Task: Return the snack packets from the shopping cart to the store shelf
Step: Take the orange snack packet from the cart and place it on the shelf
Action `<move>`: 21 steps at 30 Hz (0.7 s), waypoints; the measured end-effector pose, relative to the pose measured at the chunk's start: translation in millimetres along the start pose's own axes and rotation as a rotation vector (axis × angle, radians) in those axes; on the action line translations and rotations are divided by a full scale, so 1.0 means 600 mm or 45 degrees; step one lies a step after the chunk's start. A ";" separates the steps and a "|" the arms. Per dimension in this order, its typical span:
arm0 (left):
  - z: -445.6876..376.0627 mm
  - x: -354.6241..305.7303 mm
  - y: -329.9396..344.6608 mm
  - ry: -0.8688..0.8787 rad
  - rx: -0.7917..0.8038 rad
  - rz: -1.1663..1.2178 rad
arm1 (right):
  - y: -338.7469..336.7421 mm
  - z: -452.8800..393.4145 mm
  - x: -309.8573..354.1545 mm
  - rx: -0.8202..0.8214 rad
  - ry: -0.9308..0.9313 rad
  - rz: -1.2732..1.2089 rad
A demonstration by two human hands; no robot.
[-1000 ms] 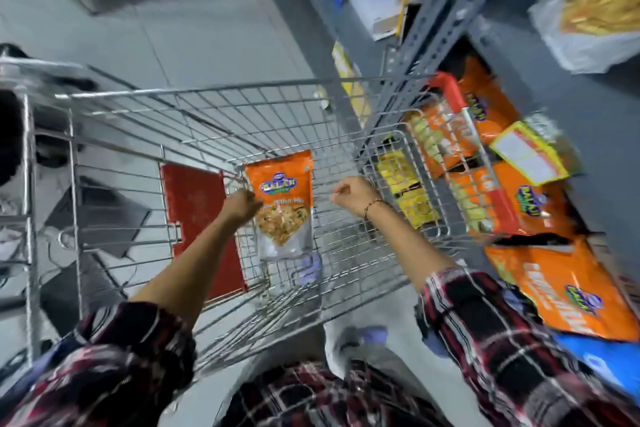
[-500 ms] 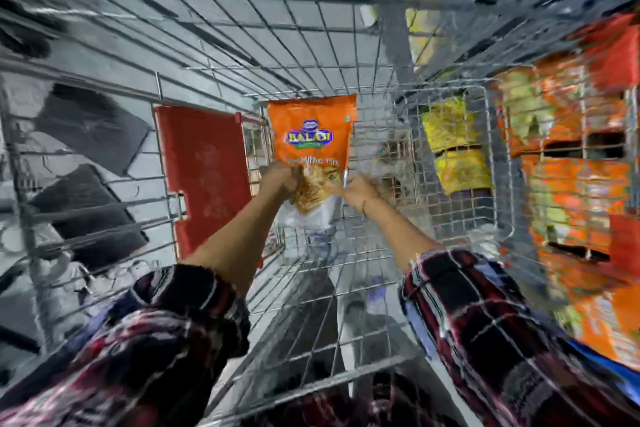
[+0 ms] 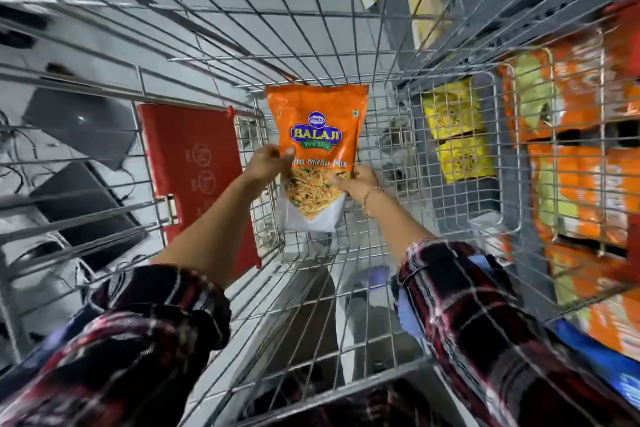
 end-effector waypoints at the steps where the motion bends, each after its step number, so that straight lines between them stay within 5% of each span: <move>1: 0.004 0.000 0.004 0.029 0.015 0.024 | -0.002 0.001 -0.003 0.012 -0.011 -0.020; 9: 0.046 -0.048 0.027 0.177 -0.012 0.394 | -0.067 0.044 0.018 -0.044 -0.184 -0.144; 21: 0.276 -0.380 0.125 0.795 0.328 0.303 | -0.342 0.353 0.120 -0.382 -0.821 -0.307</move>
Point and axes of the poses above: each hand's wrist, its own z-axis away from the middle knuckle, its own y-axis out of the palm, x = y × z, the point moved 9 cm from there along -z, towards the middle knuckle
